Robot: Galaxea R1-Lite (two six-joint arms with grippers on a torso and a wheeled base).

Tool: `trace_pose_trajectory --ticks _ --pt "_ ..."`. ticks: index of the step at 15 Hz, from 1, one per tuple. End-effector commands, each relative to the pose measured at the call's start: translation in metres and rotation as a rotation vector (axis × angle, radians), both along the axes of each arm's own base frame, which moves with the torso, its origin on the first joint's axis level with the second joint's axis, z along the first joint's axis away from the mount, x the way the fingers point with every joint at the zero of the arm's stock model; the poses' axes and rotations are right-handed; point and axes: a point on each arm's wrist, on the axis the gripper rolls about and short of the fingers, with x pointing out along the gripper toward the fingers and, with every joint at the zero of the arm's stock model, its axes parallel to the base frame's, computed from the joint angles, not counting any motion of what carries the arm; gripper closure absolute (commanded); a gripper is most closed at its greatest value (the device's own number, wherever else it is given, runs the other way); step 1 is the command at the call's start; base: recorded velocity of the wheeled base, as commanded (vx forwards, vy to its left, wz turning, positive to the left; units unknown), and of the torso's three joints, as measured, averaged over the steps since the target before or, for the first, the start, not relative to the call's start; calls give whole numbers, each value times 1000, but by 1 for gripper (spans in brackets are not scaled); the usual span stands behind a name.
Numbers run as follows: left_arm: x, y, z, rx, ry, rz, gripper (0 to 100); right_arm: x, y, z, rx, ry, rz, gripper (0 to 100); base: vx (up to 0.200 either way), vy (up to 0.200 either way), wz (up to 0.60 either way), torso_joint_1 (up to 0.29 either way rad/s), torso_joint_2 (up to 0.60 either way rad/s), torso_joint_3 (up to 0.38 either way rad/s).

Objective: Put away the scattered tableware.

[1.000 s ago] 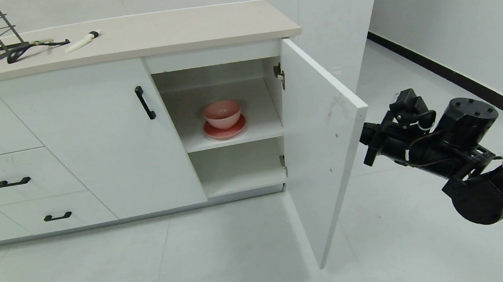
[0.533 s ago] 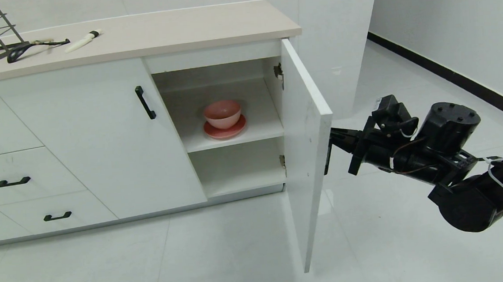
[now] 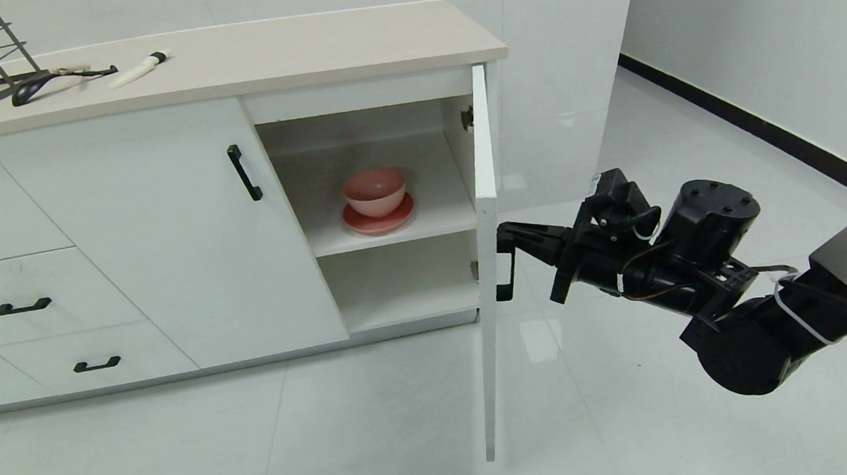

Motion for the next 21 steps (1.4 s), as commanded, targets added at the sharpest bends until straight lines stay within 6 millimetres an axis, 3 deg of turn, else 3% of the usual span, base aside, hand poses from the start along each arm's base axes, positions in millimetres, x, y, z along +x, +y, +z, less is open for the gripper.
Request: trace_pose_trajectory --ticks 1,12,21 --pt "0 0 0 -1 1 1 0 2 10 -2 3 -6 22 100 0 0 0 0 0 0" --pt "0 0 0 -1 1 1 0 14 46 -10 20 -37 83 100 0 0 0 0 0 0" --pt "0 0 0 -2 1 1 0 26 93 -16 68 -102 155 100 0 0 0 0 0 0"
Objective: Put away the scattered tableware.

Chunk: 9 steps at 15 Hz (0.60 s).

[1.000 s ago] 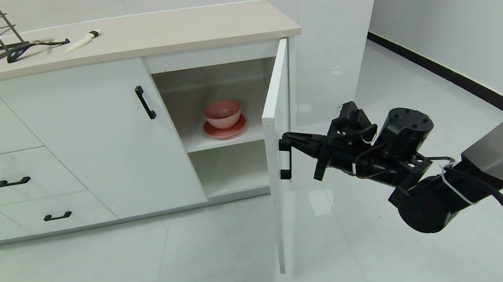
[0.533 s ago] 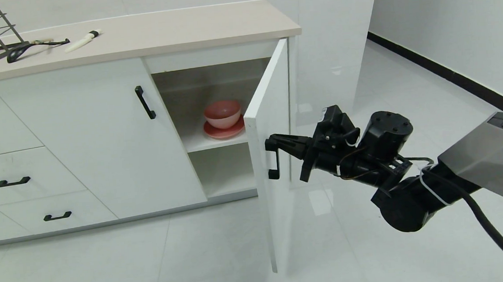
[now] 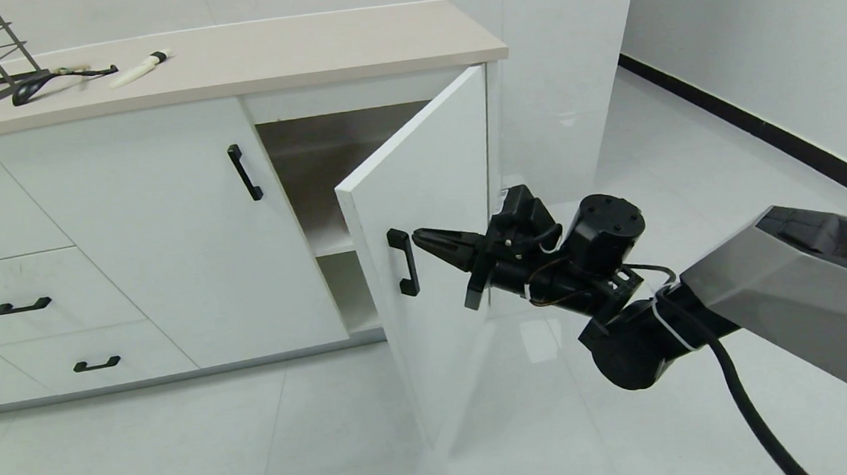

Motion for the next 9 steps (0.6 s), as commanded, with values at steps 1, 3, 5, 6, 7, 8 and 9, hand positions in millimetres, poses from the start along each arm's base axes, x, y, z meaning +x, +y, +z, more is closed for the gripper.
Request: trace_pose_trajectory --ticks 1,3,5,6,7,8,9 --pt "0 0 0 -1 0 1 0 4 12 -6 9 -6 12 100 0 0 0 0 0 0" --pt "0 0 0 -1 0 1 0 2 14 -1 18 -15 18 100 0 0 0 0 0 0" --pt "0 0 0 -1 0 1 0 -4 2 10 24 -21 6 100 0 0 0 0 0 0" --pt "0 0 0 1 0 1 0 -8 -5 12 16 -13 -2 100 0 0 0 0 0 0" --pt "0 0 0 1 0 1 0 -14 -14 16 11 -7 -9 100 0 0 0 0 0 0" --pt "0 0 0 1 0 1 0 -28 -29 25 7 -4 -18 100 0 0 0 0 0 0" --pt "0 0 0 2 0 1 0 -36 -38 31 4 0 -27 100 0 0 0 0 0 0"
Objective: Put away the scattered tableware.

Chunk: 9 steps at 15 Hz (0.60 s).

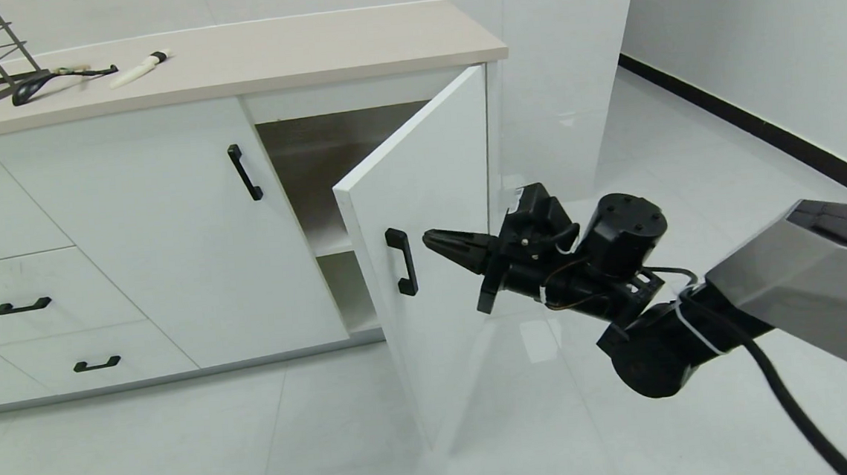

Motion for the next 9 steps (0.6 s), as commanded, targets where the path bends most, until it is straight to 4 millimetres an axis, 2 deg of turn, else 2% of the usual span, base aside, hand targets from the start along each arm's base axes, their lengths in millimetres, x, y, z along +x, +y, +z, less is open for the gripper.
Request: trace_pose_trajectory --ticks 1,2,3,4,5,7,9 --pt "0 0 0 1 0 1 0 -33 -37 35 14 -23 -28 100 0 0 0 0 0 0" --pt "0 0 0 -1 0 1 0 -43 -54 38 5 -10 -50 100 0 0 0 0 0 0" --pt "0 0 0 1 0 1 0 -48 -61 39 0 -3 -60 100 0 0 0 0 0 0" --pt "0 0 0 1 0 -1 0 -58 -82 39 -15 15 -98 100 0 0 0 0 0 0" --pt "0 0 0 1 0 -1 0 -63 -94 41 -16 15 -125 100 0 0 0 0 0 0" --pt "0 0 0 1 1 -1 0 -72 -111 45 -17 18 -158 100 0 200 0 2 7 2" --pt "0 0 0 1 1 -1 0 -79 -115 40 -31 35 -161 100 0 200 0 -5 -2 2"
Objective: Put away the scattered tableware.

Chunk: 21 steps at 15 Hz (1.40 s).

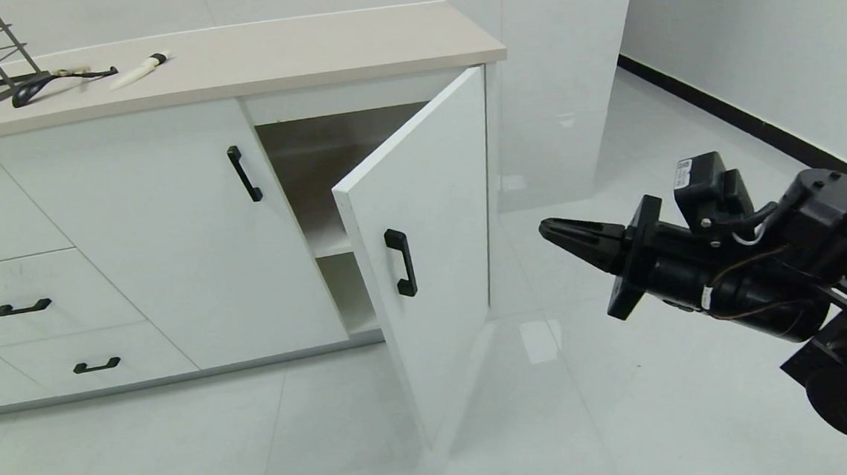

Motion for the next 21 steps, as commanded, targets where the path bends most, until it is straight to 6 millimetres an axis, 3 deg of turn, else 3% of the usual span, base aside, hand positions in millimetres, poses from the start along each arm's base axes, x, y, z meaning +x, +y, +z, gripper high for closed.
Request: trace_pose_trajectory --ticks 1,5,8,13,21 --pt "0 0 0 0 0 0 0 -12 -10 9 10 -22 -10 100 0 200 0 -7 2 7" --pt "0 0 0 0 0 0 0 -9 -8 4 1 -5 -10 100 100 200 0 4 4 6" --pt "0 0 0 0 0 0 0 -6 -7 1 -4 1 -9 100 0 0 0 0 0 0" --pt "0 0 0 -2 -2 0 0 22 10 -7 -1 -4 -3 100 0 0 0 0 0 0" --pt "0 0 0 -2 -2 0 0 46 37 -16 9 -15 32 100 0 0 0 0 0 0"
